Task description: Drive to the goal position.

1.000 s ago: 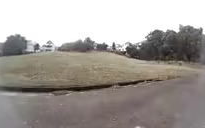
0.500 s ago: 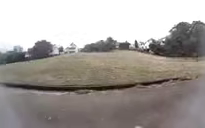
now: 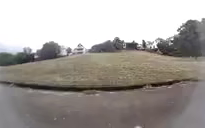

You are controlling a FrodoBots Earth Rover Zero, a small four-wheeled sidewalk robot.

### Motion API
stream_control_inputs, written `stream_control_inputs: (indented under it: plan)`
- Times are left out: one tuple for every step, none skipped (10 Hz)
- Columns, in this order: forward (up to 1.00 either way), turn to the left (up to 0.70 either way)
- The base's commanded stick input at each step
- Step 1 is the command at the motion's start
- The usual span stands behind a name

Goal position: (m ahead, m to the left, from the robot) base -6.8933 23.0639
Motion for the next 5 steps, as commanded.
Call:
stream_control_inputs:
  plan:
    - [0.45, 0.27]
    - [0.45, 0.27]
    - [0.45, 0.27]
    - [0.45, 0.27]
    - [0.45, 0.27]
